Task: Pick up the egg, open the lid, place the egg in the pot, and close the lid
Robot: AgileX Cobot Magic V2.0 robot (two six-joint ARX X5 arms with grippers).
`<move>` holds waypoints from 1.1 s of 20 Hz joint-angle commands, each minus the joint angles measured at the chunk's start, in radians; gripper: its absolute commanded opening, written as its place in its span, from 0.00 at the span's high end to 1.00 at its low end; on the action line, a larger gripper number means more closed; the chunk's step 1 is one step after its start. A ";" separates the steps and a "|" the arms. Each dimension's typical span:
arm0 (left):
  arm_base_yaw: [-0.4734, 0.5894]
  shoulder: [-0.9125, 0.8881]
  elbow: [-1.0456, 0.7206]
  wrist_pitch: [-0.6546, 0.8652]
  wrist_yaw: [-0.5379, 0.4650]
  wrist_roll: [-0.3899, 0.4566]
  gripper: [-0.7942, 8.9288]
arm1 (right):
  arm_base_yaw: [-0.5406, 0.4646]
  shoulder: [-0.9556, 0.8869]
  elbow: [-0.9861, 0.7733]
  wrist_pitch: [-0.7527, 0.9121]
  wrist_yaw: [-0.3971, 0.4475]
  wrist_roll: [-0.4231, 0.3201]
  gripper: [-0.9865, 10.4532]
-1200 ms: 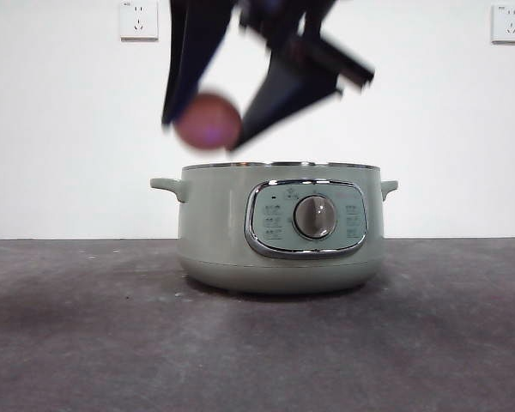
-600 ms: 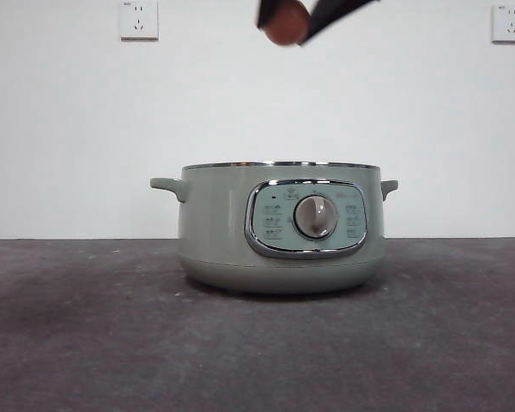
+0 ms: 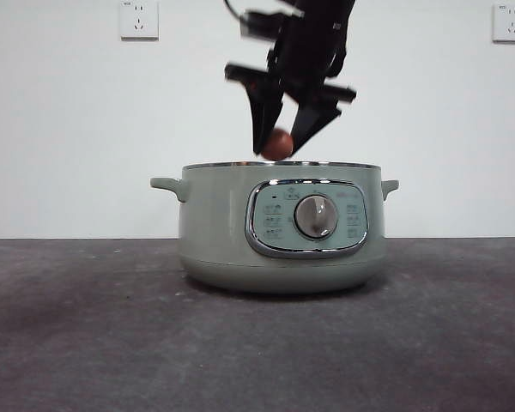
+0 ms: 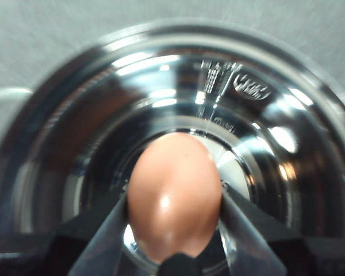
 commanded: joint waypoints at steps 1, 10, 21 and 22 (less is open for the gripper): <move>0.002 -0.008 0.007 0.025 -0.002 -0.006 0.92 | -0.002 0.057 0.012 -0.004 0.000 -0.014 0.92; 0.002 -0.008 0.007 0.025 -0.002 -0.006 0.92 | -0.015 0.157 0.012 -0.033 0.019 -0.037 0.92; 0.002 -0.008 0.007 0.024 -0.002 -0.006 0.92 | -0.026 0.170 0.011 -0.072 0.026 -0.056 0.92; 0.002 -0.008 0.007 0.024 -0.002 -0.006 0.92 | -0.026 0.171 0.011 -0.078 0.026 -0.056 0.92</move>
